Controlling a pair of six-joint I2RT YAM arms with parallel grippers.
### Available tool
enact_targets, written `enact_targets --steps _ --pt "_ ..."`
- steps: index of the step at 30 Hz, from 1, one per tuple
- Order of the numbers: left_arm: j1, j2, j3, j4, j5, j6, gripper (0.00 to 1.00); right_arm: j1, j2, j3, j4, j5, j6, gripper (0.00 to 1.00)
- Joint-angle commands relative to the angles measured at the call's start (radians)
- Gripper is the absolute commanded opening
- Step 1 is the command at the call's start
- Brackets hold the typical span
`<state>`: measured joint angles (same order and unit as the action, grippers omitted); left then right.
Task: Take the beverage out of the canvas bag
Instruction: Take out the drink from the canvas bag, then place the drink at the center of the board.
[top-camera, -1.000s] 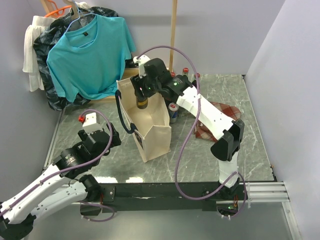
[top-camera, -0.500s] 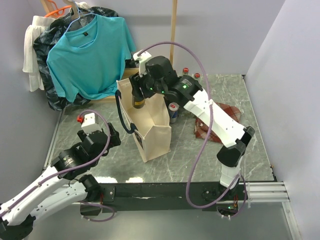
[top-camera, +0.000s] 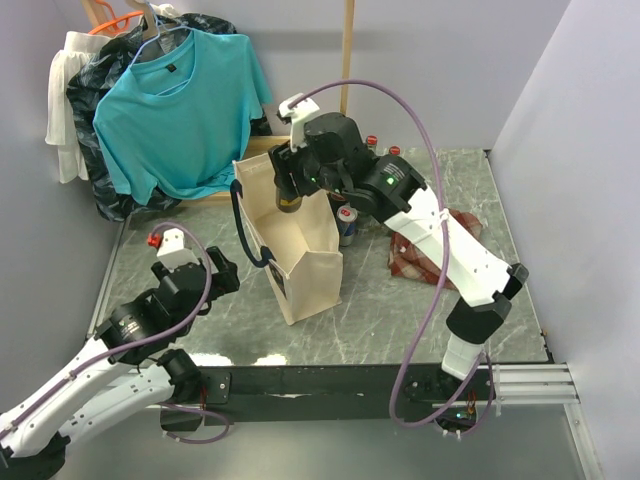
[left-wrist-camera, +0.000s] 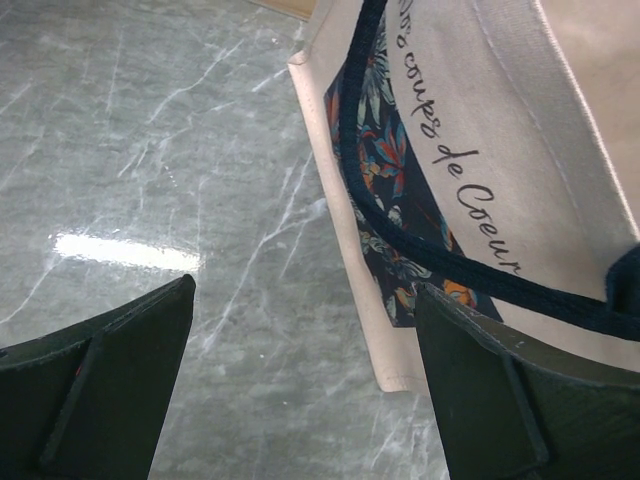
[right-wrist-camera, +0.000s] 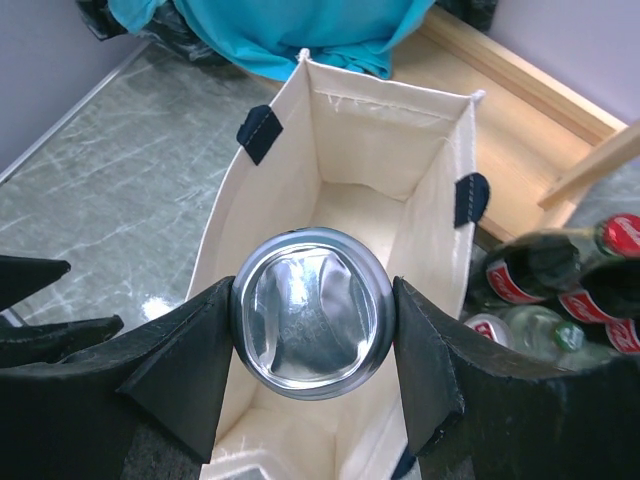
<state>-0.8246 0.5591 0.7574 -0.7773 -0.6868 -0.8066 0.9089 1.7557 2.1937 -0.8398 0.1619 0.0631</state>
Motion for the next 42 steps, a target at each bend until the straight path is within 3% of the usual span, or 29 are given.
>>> enact_targets --steps 1,13,25,42 --pt "-0.004 -0.019 0.003 0.047 0.027 0.006 0.96 0.016 -0.117 0.055 0.087 0.088 0.012 0.0" --pt "-0.004 -0.057 0.002 0.05 0.033 0.009 0.96 0.025 -0.237 -0.055 0.088 0.203 0.021 0.0" --pt "-0.004 -0.08 0.007 0.033 0.018 -0.008 0.96 0.027 -0.41 -0.293 0.16 0.344 0.035 0.0" --pt "-0.005 -0.172 -0.001 0.042 0.026 -0.013 0.96 -0.024 -0.657 -0.764 0.314 0.39 0.118 0.0"
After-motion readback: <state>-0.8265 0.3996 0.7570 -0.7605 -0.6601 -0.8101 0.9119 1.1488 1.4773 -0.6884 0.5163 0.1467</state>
